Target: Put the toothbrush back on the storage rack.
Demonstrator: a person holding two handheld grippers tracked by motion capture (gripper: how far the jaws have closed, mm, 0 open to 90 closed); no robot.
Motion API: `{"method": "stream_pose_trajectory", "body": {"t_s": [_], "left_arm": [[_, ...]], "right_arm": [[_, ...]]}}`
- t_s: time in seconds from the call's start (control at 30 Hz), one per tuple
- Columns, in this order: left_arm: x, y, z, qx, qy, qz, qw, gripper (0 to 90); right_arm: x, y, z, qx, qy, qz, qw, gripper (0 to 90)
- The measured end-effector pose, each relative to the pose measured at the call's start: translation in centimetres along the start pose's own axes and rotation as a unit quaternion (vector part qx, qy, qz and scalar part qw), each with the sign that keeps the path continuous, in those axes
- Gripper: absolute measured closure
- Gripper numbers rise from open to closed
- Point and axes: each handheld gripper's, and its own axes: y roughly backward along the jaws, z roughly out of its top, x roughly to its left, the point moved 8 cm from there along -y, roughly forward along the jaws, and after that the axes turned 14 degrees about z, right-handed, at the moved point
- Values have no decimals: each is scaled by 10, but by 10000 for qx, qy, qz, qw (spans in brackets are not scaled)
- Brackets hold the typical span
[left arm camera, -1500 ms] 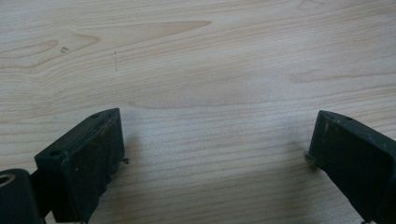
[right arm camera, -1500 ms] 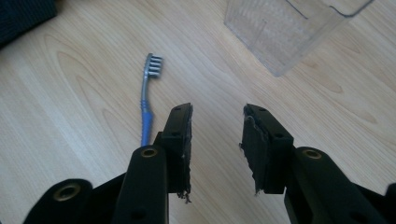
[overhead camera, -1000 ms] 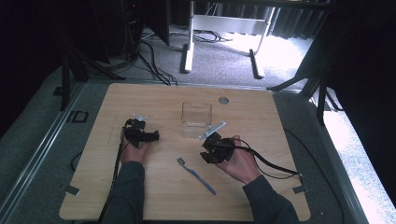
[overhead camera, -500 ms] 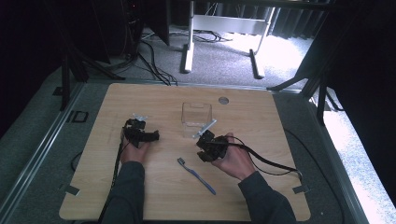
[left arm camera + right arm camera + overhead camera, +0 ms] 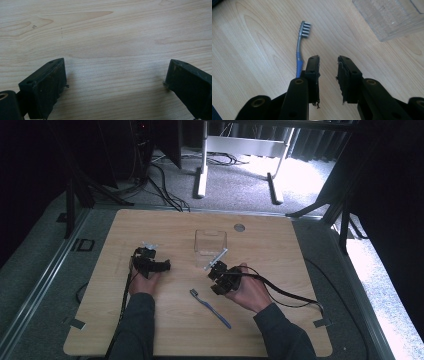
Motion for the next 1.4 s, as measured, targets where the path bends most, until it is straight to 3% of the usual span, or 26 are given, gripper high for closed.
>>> {"method": "stream_pose_trajectory", "body": {"t_s": [0.97, 1.4], "left_arm": [[0, 0, 0, 0, 1, 0, 10000, 36], [0, 0, 0, 1, 0, 3, 10000, 36]], "right_arm": [[6, -29, -5, 515, 77, 192, 9985, 695], [8, -40, -10, 821, 95, 300, 9961, 696]]}}
